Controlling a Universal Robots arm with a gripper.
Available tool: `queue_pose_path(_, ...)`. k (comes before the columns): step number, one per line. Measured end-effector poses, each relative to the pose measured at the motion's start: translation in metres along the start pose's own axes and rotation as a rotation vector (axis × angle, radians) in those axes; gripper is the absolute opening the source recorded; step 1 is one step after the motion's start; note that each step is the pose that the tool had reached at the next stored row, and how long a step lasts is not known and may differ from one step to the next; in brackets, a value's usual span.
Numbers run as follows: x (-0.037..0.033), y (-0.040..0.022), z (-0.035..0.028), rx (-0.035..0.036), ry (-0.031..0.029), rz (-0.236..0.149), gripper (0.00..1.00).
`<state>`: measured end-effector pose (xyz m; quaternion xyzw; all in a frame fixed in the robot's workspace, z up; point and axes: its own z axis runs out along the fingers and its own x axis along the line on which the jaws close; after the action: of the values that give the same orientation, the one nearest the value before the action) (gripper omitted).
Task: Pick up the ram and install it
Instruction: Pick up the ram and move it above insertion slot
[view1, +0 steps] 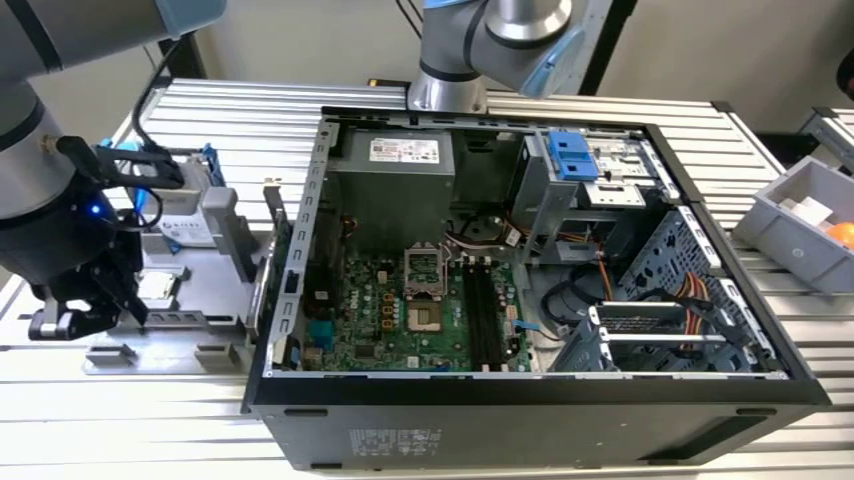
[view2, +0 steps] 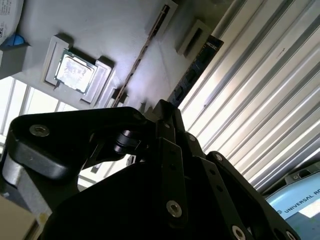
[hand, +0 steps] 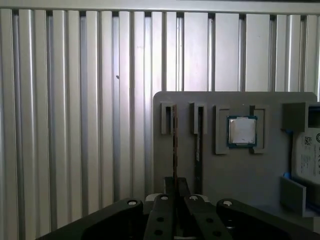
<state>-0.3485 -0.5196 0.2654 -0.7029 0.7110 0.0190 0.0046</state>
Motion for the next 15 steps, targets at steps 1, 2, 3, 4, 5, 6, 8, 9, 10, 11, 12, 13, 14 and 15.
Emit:
queue_pose_path(1, 0.0, 0.0, -0.001, 0.0001, -0.0001, 0.0, 0.0)
queue_pose_path(2, -0.0001, 0.0001, -0.0023, -0.0002, 0.0002, 0.0, 0.0)
queue_pose_path(3, -0.0001, 0.0001, -0.003, 0.0003, -0.0003, 0.0, 0.0)
queue_pose_path(4, -0.0002, 0.0001, -0.0045, -0.0002, 0.0002, 0.0, 0.0)
queue_pose_path(5, -0.0002, 0.0001, -0.0053, 0.0002, -0.0002, 0.0, 0.0)
queue_pose_path(6, -0.0002, 0.0002, -0.0065, 0.0, 0.0001, 0.0, 0.0)
queue_pose_path(8, -0.0003, 0.0002, -0.0086, 0.0001, -0.0001, 0.0, 0.0)
queue_pose_path(9, -0.0003, 0.0002, -0.0098, 0.0, 0.0, 0.0, 0.0)
queue_pose_path(10, -0.0004, 0.0002, -0.011, -0.0002, 0.0002, 0.0, 0.0)
queue_pose_path(11, -0.0004, 0.0003, -0.0118, 0.0002, -0.0002, 0.0, 0.0)
queue_pose_path(12, -0.0004, 0.0003, -0.0131, -0.0001, 0.0001, 0.0, 0.0)
queue_pose_path(13, -0.0005, 0.0003, -0.014, 0.0001, -0.0001, 0.0, 0.0)
queue_pose_path(14, -0.0005, 0.0003, -0.0152, 0.0, 0.0, 0.0, 0.0)
queue_pose_path(15, -0.0006, 0.0004, -0.0162, 0.0, 0.0, 0.0, 0.0)
